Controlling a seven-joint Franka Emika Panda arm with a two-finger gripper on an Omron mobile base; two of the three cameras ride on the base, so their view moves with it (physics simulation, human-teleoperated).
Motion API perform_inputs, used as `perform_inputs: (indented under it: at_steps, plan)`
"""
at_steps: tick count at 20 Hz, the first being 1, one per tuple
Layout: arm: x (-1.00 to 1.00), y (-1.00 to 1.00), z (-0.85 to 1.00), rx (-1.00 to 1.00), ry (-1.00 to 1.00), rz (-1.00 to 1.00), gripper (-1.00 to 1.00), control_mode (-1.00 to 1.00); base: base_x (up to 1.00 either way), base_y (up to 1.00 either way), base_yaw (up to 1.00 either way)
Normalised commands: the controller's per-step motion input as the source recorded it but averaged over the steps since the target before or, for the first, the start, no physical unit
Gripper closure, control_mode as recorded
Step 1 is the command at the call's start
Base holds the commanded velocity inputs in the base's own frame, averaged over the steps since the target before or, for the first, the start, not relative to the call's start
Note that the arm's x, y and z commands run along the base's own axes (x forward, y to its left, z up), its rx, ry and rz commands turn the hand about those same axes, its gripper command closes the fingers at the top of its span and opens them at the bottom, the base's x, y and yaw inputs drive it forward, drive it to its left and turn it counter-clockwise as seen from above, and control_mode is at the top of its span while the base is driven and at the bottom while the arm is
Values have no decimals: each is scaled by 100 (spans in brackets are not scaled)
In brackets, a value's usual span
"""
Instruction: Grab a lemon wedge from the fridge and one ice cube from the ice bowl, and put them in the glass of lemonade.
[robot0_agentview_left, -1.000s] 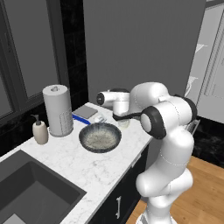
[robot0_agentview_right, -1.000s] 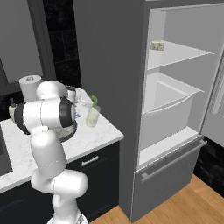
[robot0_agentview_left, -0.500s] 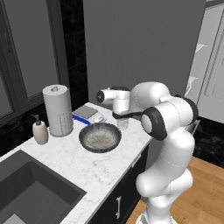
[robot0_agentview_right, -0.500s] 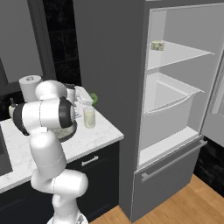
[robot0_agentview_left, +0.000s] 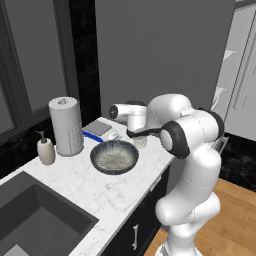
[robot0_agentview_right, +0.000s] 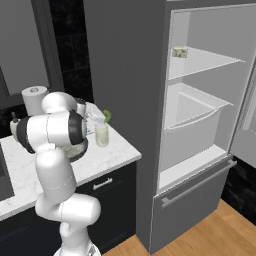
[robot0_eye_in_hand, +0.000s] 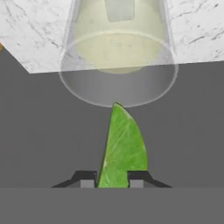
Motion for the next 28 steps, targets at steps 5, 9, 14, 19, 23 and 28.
perform_inputs:
  at_steps: [5,9,14,19,23,28]
  plan:
    - [0,17,-28,-3,7,0,100,-100,0,0,0]
    - [0,15,-24,-3,4,0,100,-100,0,0,0]
    - [0,14,-38,-6,0,0,100,-100,0,0,0]
    - [-8,14,-37,-10,-1,0,100,-100,0,0,0]
    - [-12,10,-35,-9,0,0,100,-100,0,0,0]
    - [-39,0,-6,-2,0,0,100,-100,0,0,0]
